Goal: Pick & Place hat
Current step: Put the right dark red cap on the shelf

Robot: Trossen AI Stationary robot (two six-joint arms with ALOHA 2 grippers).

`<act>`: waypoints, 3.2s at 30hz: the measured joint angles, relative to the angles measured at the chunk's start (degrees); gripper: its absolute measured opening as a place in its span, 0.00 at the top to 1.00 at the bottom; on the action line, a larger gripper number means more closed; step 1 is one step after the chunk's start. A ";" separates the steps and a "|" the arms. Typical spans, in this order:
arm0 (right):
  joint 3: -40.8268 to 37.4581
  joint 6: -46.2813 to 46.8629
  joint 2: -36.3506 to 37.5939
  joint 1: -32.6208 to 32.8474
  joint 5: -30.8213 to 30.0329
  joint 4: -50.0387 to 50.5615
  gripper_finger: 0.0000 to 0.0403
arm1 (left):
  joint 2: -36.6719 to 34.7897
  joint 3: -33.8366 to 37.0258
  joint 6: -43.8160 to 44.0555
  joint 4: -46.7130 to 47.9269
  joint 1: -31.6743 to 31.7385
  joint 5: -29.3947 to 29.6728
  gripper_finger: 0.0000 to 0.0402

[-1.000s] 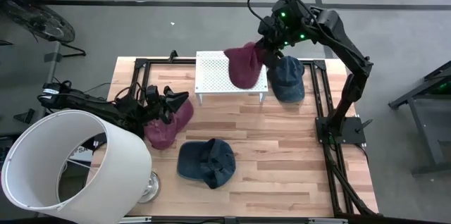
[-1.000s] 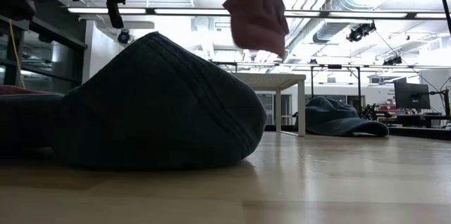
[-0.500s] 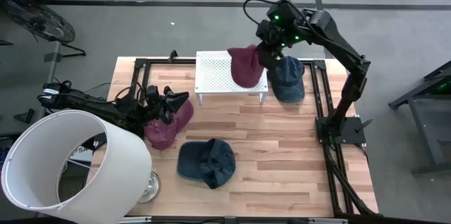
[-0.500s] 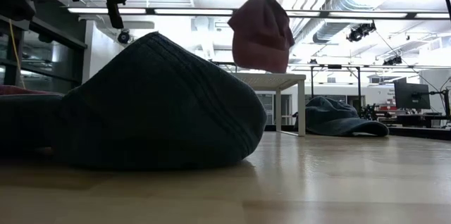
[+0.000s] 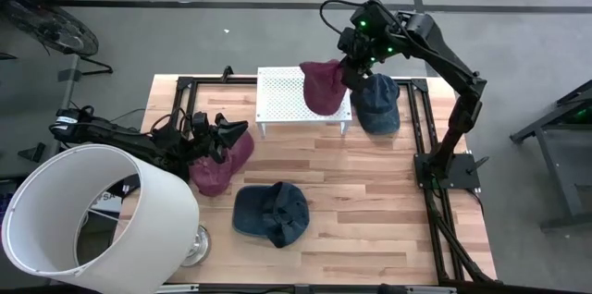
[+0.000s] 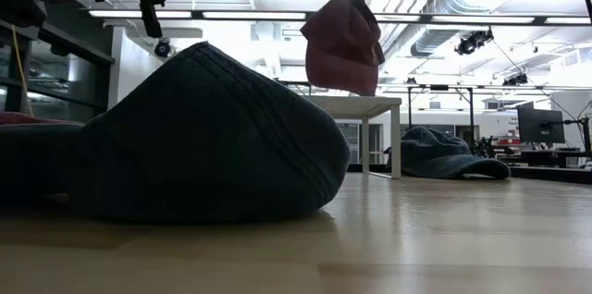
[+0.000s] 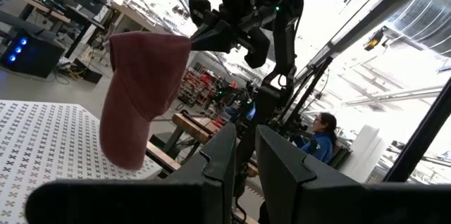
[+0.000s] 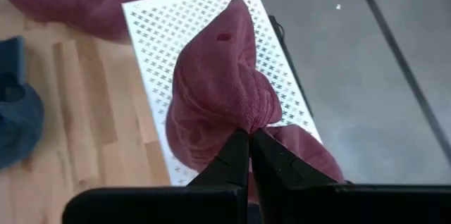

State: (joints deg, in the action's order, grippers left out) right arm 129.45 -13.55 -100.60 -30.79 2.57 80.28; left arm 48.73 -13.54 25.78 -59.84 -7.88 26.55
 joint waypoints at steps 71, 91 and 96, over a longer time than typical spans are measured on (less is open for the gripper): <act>2.80 -11.04 -7.93 -0.29 -5.31 -2.04 1.00 | 0.02 0.00 1.53 0.43 0.00 -0.04 0.86; 2.80 -16.01 -10.84 -1.21 -5.16 -4.29 1.00 | 0.02 0.00 1.40 0.46 0.00 0.00 0.86; 2.80 -16.13 -11.54 -2.33 -5.23 -4.45 1.00 | 0.02 0.00 1.37 0.44 0.00 0.00 0.86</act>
State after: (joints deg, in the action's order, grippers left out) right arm 132.25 -29.68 -112.13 -33.11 -2.67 75.83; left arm 48.75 -13.54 27.15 -59.40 -7.88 26.55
